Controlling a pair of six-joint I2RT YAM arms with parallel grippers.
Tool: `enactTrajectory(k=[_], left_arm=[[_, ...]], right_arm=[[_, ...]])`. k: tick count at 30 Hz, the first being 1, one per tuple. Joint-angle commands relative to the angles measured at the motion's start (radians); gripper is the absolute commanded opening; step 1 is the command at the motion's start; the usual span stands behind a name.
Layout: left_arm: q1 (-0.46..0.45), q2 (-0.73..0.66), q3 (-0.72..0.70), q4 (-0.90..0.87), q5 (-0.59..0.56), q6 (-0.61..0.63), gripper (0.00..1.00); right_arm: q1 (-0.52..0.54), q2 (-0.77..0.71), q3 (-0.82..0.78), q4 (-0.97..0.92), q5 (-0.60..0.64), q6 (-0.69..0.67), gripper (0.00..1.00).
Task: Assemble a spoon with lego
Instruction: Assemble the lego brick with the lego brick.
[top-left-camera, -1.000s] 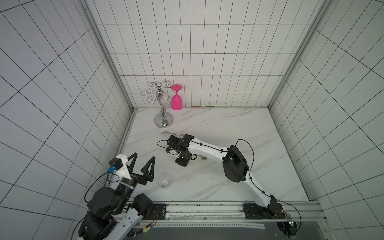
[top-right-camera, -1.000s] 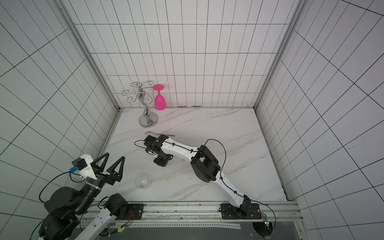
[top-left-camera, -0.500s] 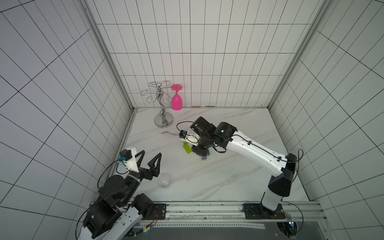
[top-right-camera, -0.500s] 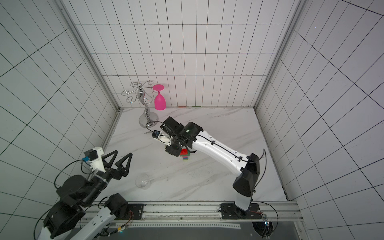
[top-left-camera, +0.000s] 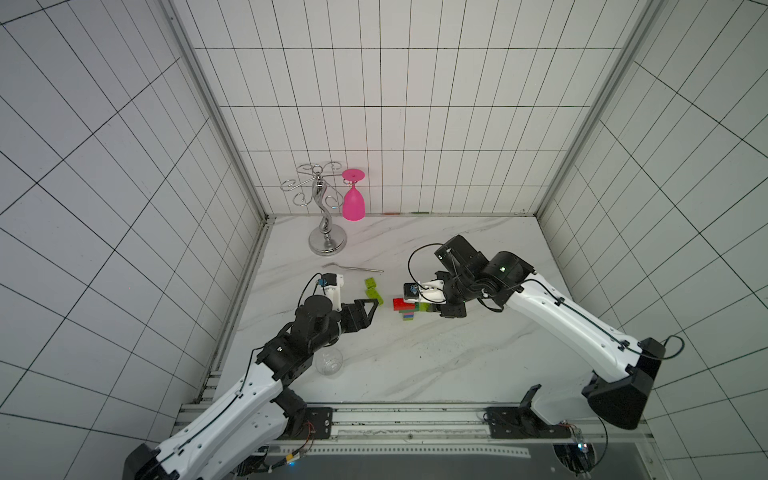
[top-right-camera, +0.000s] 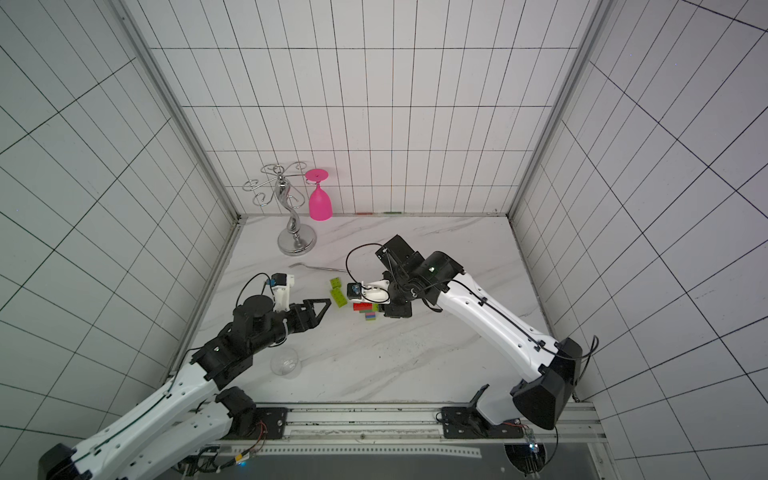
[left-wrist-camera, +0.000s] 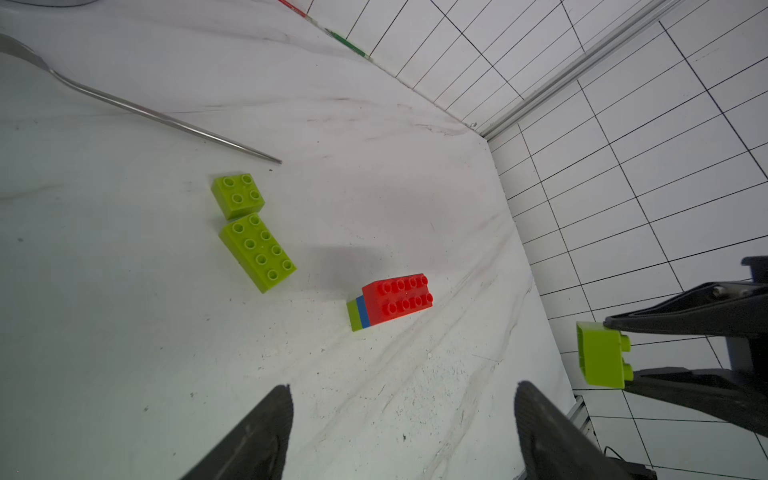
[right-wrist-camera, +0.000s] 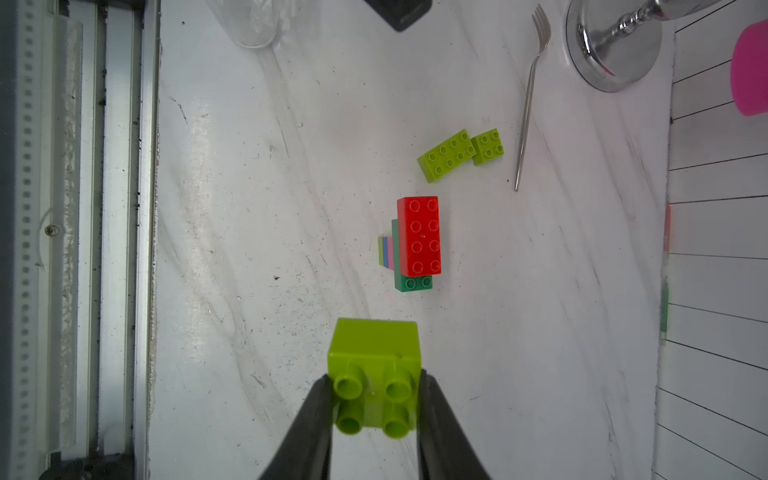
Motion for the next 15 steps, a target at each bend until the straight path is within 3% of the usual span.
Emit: enactTrajectory(k=[1, 10, 15], left_arm=[[0.005, 0.086, 0.007, 0.179, 0.056, -0.028, 0.79], [0.0, 0.323, 0.004, 0.329, 0.061, -0.006, 0.72], [-0.016, 0.402, 0.009, 0.391, 0.08, -0.005, 0.6]], right_arm=[[-0.057, 0.059, -0.001, -0.019, -0.045, -0.154, 0.17], [-0.098, 0.266, 0.119, -0.047, 0.016, -0.219, 0.18], [-0.099, 0.338, 0.151, -0.043, 0.039, -0.2, 0.19]])
